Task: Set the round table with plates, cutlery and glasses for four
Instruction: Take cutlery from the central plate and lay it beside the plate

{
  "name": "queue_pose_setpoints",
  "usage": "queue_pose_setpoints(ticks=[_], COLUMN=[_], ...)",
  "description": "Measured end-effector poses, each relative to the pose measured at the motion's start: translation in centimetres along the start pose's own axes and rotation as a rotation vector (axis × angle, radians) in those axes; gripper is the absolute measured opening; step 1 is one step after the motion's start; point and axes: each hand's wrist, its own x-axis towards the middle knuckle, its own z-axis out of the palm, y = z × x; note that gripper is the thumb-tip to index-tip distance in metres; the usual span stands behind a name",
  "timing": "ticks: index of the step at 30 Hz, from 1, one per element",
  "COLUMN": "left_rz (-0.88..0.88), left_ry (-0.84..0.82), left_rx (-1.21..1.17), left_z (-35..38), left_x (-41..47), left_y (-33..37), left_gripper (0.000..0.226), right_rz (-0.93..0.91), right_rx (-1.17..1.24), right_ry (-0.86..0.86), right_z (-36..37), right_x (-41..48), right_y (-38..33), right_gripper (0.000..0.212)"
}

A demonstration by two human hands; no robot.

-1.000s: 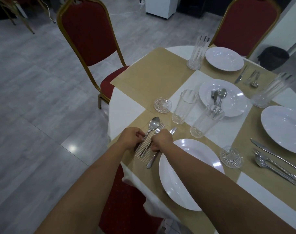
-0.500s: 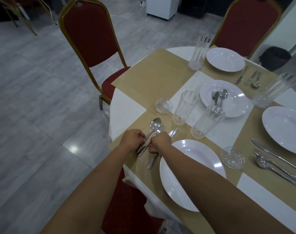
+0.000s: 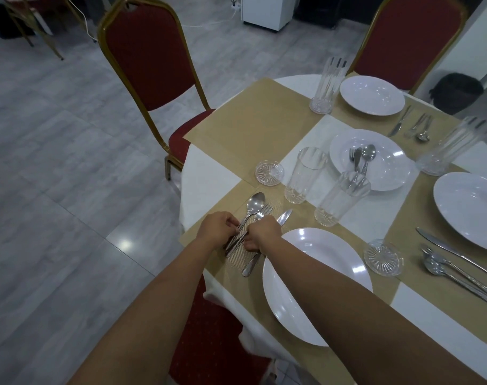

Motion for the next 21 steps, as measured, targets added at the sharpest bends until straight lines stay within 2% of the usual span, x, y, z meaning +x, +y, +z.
queue_pose_setpoints(ticks=[16, 18, 21], left_rz=[0.025, 0.032, 0.032], left_ry=[0.004, 0.009, 0.021], left_rx=[0.004, 0.013, -0.014], left_z=[0.2, 0.2, 0.4], left_x=[-0.1, -0.1, -0.3], left_y=[-0.3, -0.3, -0.4], left_gripper=[0.015, 0.015, 0.015], right_rz=[-0.009, -0.086, -0.285], right_rx=[-0.08, -0.236, -0.728], right_ry=[-0.02, 0.027, 0.176], right_z=[-0.5, -0.5, -1.4], right_x=[-1.1, -1.3, -2.0], right_y=[-0.4, -0.6, -0.9], right_gripper=[0.023, 0.022, 0.011])
